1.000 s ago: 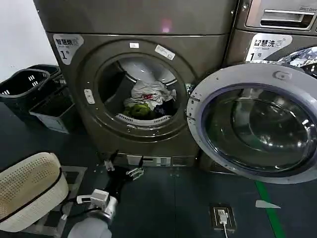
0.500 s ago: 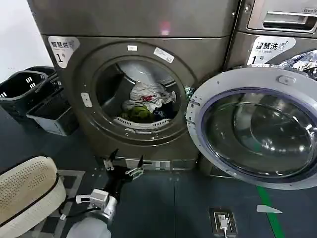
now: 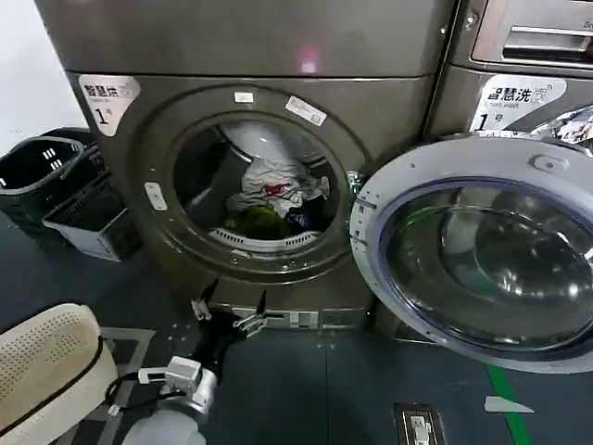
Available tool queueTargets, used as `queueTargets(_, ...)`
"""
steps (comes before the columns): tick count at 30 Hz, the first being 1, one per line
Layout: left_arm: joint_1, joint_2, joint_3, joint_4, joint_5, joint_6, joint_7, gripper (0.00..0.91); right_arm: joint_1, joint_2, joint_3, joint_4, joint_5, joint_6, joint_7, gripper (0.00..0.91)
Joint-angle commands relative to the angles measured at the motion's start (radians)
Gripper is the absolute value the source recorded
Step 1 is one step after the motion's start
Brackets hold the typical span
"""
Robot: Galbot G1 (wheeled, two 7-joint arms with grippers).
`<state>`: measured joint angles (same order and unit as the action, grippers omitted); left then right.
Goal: Grasp the clothes from the dryer.
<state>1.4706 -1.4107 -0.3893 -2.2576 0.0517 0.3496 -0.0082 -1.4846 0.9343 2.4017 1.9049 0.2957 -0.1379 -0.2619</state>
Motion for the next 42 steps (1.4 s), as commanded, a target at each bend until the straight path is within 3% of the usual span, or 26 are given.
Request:
queueTargets(1, 0.001, 0.0, 0.001, -0.003, 0.0, 0.0, 0.0, 0.907, -0.001, -0.002, 0.001, 0.001, 0.001, -0.001, 0.001, 0.907)
queueTargets(27, -0.002, -0.007, 0.006, -0.008, 0.047, -0.01, 0.004, 0.907, 0.008, -0.007, 0.0, -0.001, -0.005, -0.002, 0.014, 0.907)
queueTargets(34, -0.041, -0.007, 0.0, 0.02, 0.255, 0.022, 0.022, 0.907, 0.007, -0.006, 0.0, 0.006, -0.04, -0.008, 0.039, 0.907)
queueTargets(37, -0.078, -0.009, -0.009, 0.023, 0.439, 0.022, 0.101, 0.907, 0.002, 0.0, -0.004, 0.012, -0.045, -0.011, 0.042, 0.907)
queueTargets(42, -0.183, -0.027, -0.017, 0.112, 0.802, -0.079, 0.134, 0.907, -0.013, 0.013, -0.006, 0.033, -0.049, -0.011, 0.043, 0.907)
